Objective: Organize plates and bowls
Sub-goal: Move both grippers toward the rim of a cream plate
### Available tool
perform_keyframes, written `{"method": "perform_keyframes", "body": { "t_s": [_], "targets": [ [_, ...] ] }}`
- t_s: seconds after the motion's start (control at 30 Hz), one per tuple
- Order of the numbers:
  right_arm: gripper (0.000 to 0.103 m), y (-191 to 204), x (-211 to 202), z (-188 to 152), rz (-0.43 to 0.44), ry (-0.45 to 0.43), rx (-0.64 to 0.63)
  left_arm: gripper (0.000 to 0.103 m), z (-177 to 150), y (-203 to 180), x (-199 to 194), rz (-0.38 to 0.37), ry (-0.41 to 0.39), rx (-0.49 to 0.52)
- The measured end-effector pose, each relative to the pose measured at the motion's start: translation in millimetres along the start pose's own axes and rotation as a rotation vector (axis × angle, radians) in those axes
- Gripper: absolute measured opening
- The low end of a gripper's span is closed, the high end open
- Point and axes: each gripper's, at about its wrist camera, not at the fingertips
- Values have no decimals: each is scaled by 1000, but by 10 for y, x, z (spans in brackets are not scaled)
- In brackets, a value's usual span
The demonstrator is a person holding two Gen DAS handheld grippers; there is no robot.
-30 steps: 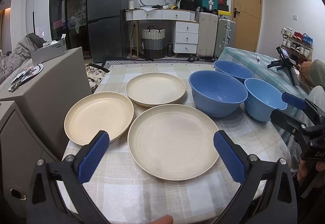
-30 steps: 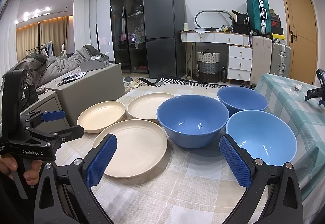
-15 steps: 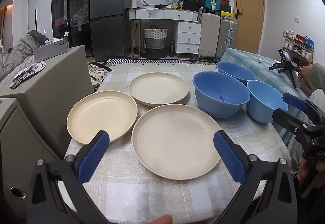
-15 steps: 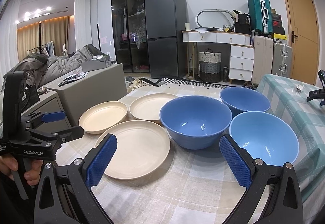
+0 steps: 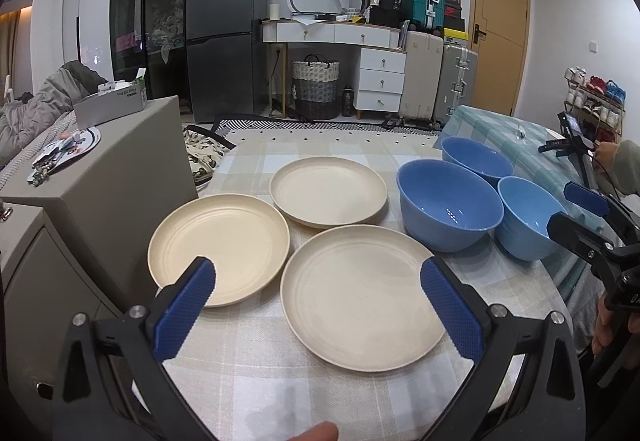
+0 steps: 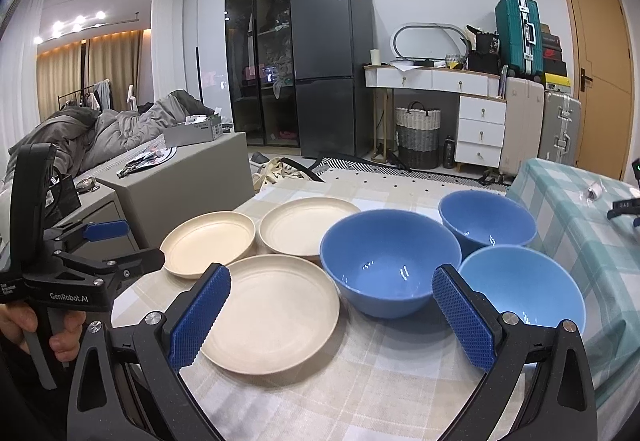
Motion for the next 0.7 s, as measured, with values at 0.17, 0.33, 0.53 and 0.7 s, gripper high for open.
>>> {"method": "perform_keyframes", "body": {
  "t_s": [0.17, 0.33, 0.53, 0.7],
  "targets": [
    [103, 54, 31, 167, 4, -2, -32, 103, 95, 156, -22, 1, -3, -28],
    [103, 146, 115, 381, 12, 11, -66, 103, 165, 308, -27, -1, 6, -37],
    [103, 262, 300, 585, 63, 53, -84, 103, 213, 528, -53, 30, -11, -59],
    [103, 408, 469, 741, 81, 70, -108, 103, 258, 692, -2, 55, 6, -64]
  ]
}}
Point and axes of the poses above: each gripper's, at about its wrist camera, not at the fingertips, and x roughly the way its jaws point, y to its left, z to its top, and after that the axes turned 12 degrees about y, right-handed
